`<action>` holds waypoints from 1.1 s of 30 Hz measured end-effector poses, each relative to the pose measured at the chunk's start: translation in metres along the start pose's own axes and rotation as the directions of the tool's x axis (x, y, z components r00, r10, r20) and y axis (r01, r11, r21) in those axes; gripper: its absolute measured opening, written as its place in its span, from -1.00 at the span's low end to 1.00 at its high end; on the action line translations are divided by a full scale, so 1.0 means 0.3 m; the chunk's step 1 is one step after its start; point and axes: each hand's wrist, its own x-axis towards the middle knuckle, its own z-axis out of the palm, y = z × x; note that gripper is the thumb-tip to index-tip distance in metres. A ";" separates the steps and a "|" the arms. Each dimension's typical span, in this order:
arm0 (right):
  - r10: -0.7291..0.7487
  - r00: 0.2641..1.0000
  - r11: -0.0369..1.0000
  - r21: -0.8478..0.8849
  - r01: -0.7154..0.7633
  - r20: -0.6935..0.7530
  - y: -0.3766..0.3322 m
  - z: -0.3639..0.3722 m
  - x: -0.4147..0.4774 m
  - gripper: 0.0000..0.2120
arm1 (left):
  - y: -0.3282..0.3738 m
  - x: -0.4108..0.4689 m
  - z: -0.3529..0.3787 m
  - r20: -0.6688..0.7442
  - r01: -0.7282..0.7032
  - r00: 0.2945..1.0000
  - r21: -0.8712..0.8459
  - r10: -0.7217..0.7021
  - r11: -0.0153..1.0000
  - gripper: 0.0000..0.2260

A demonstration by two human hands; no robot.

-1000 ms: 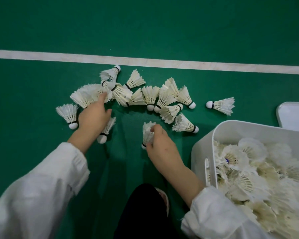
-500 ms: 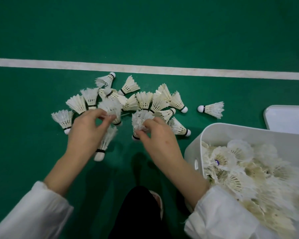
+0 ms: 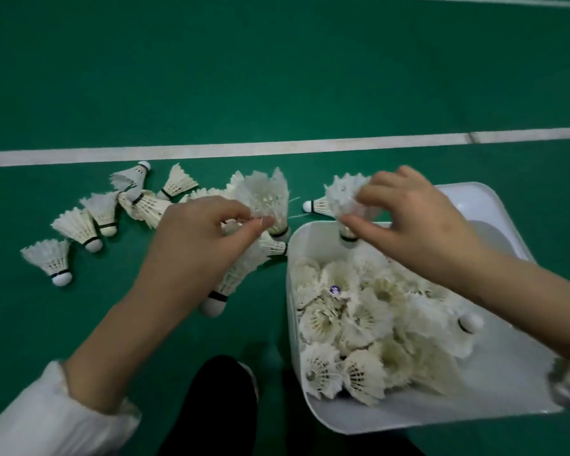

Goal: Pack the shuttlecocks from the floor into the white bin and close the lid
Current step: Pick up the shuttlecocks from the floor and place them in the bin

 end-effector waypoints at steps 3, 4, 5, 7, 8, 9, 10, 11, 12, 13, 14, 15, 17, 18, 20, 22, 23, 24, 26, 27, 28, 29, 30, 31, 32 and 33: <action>0.140 0.990 0.990 0.001 -0.140 0.019 0.111 0.024 -0.118 -0.71 | 0.049 0.004 0.073 0.091 -0.074 0.993 0.018 0.072 0.997 -0.84; 0.201 0.979 0.979 0.029 -0.202 0.019 0.143 0.046 -0.154 -0.71 | 0.063 0.002 0.099 0.124 -0.105 0.987 0.024 0.102 0.994 -0.83; 0.261 0.965 0.963 0.062 -0.262 0.022 0.172 0.076 -0.186 -0.71 | 0.071 -0.002 0.123 0.156 -0.137 0.979 0.035 0.130 0.990 -0.81; 0.352 0.935 0.929 0.102 -0.355 0.046 0.213 0.147 -0.236 -0.72 | 0.079 -0.014 0.165 0.221 -0.166 0.964 0.055 0.150 0.985 -0.79; 0.374 0.926 0.920 0.106 -0.378 0.059 0.228 0.184 -0.254 -0.73 | 0.078 -0.022 0.185 0.252 -0.165 0.957 0.068 0.143 0.984 -0.79; 0.384 0.920 0.914 0.109 -0.390 0.077 0.240 0.217 -0.267 -0.74 | 0.074 -0.030 0.203 0.279 -0.164 0.951 0.085 0.135 0.983 -0.79; 0.389 0.916 0.910 0.113 -0.399 0.101 0.243 0.245 -0.275 -0.75 | 0.068 -0.040 0.218 0.299 -0.166 0.945 0.097 0.131 0.981 -0.79; 0.391 0.911 0.908 0.110 -0.405 0.129 0.241 0.267 -0.279 -0.74 | 0.063 -0.049 0.230 0.309 -0.166 0.942 0.102 0.128 0.981 -0.77; 0.386 0.910 0.910 0.097 -0.402 0.150 0.239 0.285 -0.281 -0.72 | 0.057 -0.057 0.242 0.318 -0.165 0.940 0.104 0.124 0.981 -0.75; 0.375 0.913 0.918 0.070 -0.389 0.163 0.236 0.300 -0.283 -0.72 | 0.054 -0.064 0.249 0.326 -0.165 0.937 0.105 0.122 0.981 -0.73; 0.361 0.917 0.928 0.030 -0.371 0.172 0.234 0.310 -0.285 -0.73 | 0.053 -0.069 0.258 0.333 -0.166 0.935 0.103 0.124 0.981 -0.70; 0.357 0.914 0.932 -0.012 -0.362 0.193 0.234 0.317 -0.286 -0.74 | 0.055 -0.073 0.265 0.338 -0.170 0.932 0.096 0.128 0.981 -0.68; 0.386 0.888 0.922 -0.068 -0.381 0.252 0.240 0.327 -0.291 -0.75 | 0.061 -0.075 0.275 0.345 -0.176 0.928 0.083 0.138 0.981 -0.72; 0.406 0.872 0.913 -0.072 -0.403 0.274 0.245 0.329 -0.294 -0.75 | 0.062 -0.075 0.281 0.349 -0.185 0.926 0.089 0.143 0.979 -0.74; 0.420 0.859 0.904 -0.046 -0.426 0.291 0.251 0.325 -0.302 -0.74 | 0.061 -0.072 0.293 0.359 -0.197 0.922 0.114 0.145 0.974 -0.74; 0.422 0.859 0.898 -0.006 -0.439 0.289 0.245 0.315 -0.309 -0.72 | 0.060 -0.070 0.302 0.370 -0.202 0.918 0.137 0.139 0.970 -0.72; 0.427 0.867 0.894 0.024 -0.447 0.258 0.238 0.306 -0.313 -0.73 | 0.061 -0.072 0.304 0.374 -0.205 0.917 0.143 0.139 0.968 -0.72; 0.424 0.887 0.895 0.065 -0.441 0.183 0.229 0.297 -0.316 -0.76 | 0.063 -0.073 0.306 0.378 -0.207 0.916 0.149 0.137 0.967 -0.72; 0.379 0.924 0.915 0.168 -0.367 -0.046 0.203 0.268 -0.321 -0.82 | 0.068 -0.075 0.308 0.385 -0.210 0.913 0.158 0.136 0.965 -0.73; 0.336 0.930 0.924 0.244 -0.294 -0.151 0.188 0.250 -0.322 -0.84 | 0.068 -0.076 0.309 0.386 -0.213 0.912 0.162 0.137 0.963 -0.73; 0.297 0.933 0.915 0.341 -0.217 -0.202 0.170 0.231 -0.318 -0.85 | 0.068 -0.076 0.310 0.386 -0.221 0.911 0.165 0.143 0.961 -0.72; 0.249 0.946 0.891 0.433 -0.140 -0.206 0.150 0.215 -0.312 -0.83 | 0.068 -0.075 0.312 0.386 -0.232 0.909 0.160 0.156 0.959 -0.71; 0.181 0.965 0.876 0.477 -0.072 -0.187 0.127 0.203 -0.306 -0.79 | 0.068 -0.075 0.313 0.391 -0.242 0.905 0.146 0.168 0.959 -0.70; 0.104 0.980 0.889 0.458 -0.016 -0.168 0.110 0.201 -0.302 -0.72 | 0.066 -0.078 0.315 0.400 -0.250 0.899 0.130 0.180 0.960 -0.69; 0.032 0.988 0.915 0.402 0.031 -0.149 0.101 0.204 -0.299 -0.68 | 0.066 -0.082 0.317 0.408 -0.256 0.894 0.118 0.188 0.959 -0.70; -0.011 0.992 0.934 0.353 0.055 -0.124 0.104 0.216 -0.299 -0.67 | 0.064 -0.087 0.316 0.410 -0.261 0.891 0.111 0.195 0.959 -0.70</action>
